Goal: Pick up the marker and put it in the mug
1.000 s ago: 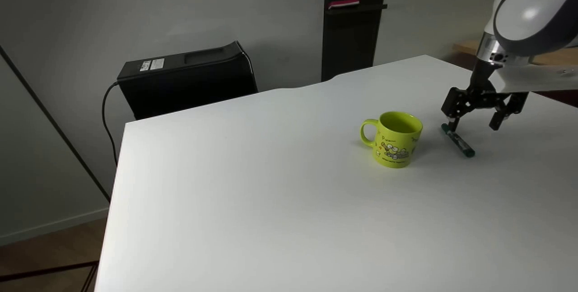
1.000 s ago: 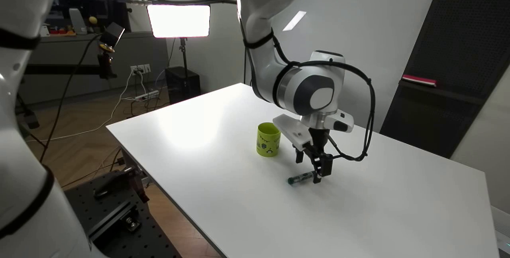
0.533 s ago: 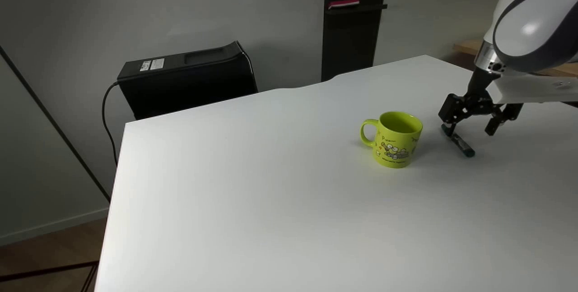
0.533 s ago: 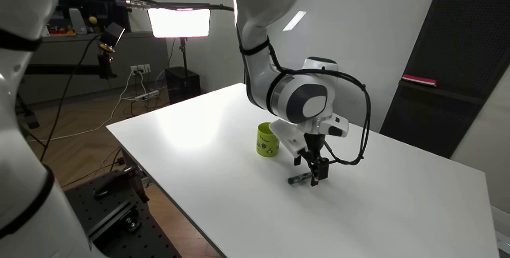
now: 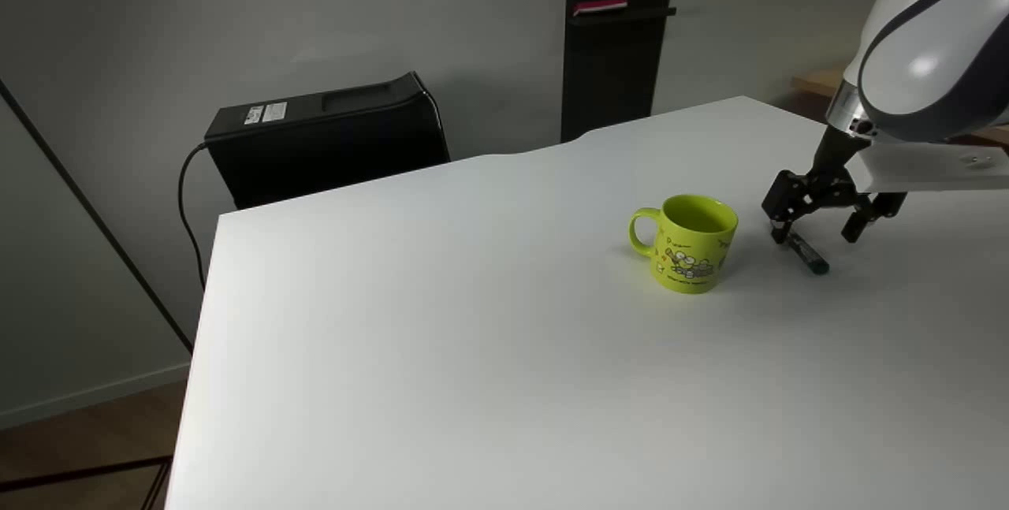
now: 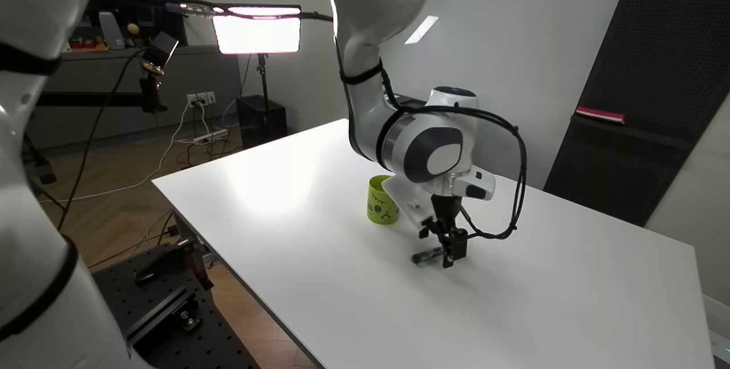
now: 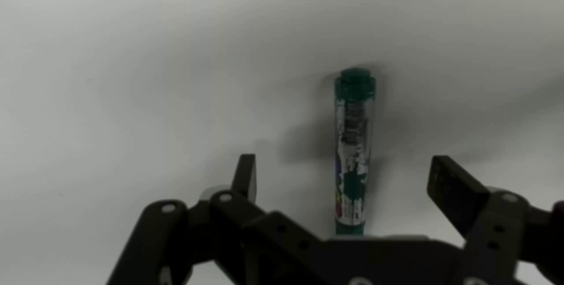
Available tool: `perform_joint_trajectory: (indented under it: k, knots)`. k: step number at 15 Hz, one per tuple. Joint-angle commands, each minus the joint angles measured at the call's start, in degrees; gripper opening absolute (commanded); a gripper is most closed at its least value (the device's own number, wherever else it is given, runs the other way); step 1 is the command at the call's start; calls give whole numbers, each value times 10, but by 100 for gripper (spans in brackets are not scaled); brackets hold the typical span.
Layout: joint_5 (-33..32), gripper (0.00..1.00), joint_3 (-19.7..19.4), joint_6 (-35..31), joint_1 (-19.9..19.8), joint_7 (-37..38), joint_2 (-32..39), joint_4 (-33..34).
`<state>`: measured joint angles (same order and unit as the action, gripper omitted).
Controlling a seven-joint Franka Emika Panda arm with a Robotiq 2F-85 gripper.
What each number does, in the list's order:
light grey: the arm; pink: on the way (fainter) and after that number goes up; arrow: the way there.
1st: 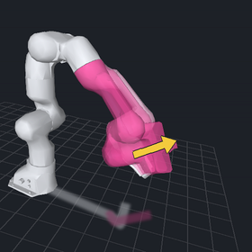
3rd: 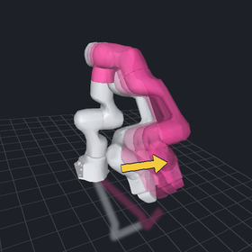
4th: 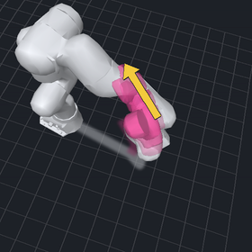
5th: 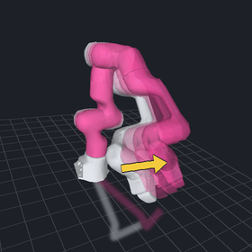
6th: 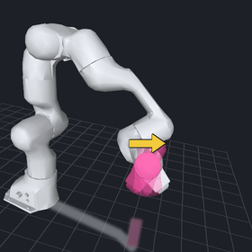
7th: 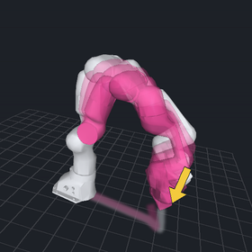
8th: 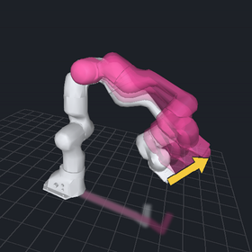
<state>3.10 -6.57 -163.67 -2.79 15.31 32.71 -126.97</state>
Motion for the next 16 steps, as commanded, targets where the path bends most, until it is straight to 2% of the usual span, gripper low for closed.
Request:
perform_joint_trajectory:
  k: [1,15,16]
  knots:
    - [20,100,5,-1,-2,-14,1,0]
    - [35,100,2,36,-4,-22,22,20]
    - [34,75,1,35,-3,-21,25,21]
